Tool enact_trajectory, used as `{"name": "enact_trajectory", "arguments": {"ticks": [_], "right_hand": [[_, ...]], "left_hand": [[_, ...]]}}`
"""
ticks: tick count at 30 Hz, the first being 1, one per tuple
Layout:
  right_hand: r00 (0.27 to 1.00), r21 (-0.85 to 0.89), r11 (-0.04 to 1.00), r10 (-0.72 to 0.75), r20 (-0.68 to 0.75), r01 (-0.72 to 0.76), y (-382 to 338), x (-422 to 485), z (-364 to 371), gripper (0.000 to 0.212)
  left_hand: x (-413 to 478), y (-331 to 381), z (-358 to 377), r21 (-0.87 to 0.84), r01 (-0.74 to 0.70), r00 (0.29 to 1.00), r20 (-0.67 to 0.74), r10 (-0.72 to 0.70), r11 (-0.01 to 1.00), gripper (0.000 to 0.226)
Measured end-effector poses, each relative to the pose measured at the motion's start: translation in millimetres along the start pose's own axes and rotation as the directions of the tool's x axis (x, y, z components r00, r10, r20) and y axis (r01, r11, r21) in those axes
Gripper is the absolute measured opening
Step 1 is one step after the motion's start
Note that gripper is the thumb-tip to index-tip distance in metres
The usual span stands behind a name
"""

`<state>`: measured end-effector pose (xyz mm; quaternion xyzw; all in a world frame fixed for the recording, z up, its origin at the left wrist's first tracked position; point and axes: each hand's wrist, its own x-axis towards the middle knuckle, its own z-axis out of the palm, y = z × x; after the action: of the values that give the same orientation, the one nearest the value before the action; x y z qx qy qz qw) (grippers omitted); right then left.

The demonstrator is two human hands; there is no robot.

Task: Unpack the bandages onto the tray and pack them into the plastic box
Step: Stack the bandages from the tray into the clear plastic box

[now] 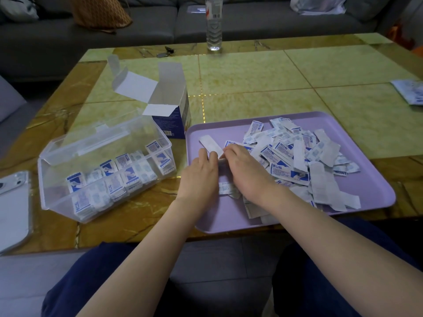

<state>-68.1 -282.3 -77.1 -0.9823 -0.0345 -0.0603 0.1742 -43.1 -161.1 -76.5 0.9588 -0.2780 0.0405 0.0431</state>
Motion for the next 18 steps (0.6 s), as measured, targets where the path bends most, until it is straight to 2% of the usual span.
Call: {"name": "enact_trajectory", "arguments": {"ticks": [5, 10, 15, 18], "right_hand": [[0.983, -0.018, 0.998, 0.049, -0.176, -0.053, 1.5, -0.1, -5.3, 0.029], [0.977, 0.085, 0.987, 0.146, -0.155, -0.135, 2.0, -0.9, -4.2, 0.033], [0.990, 0.105, 0.991, 0.091, -0.107, -0.080, 3.0, -3.7, -10.0, 0.029], [0.985, 0.128, 0.990, 0.073, -0.155, -0.053, 1.2, -4.3, -12.0, 0.028]], "left_hand": [[1.1, -4.4, -0.9, -0.082, -0.029, 0.996, -0.081, 0.023, 0.996, 0.013], [1.9, -6.2, 8.2, -0.006, -0.070, 0.996, -0.064, 0.069, 0.998, 0.018], [1.9, -6.4, 5.2, 0.022, -0.076, 0.996, -0.047, 0.077, 0.997, 0.018], [-0.8, -6.9, -0.3, -0.009, -0.089, 0.993, -0.079, 0.088, 0.996, 0.017]]}}
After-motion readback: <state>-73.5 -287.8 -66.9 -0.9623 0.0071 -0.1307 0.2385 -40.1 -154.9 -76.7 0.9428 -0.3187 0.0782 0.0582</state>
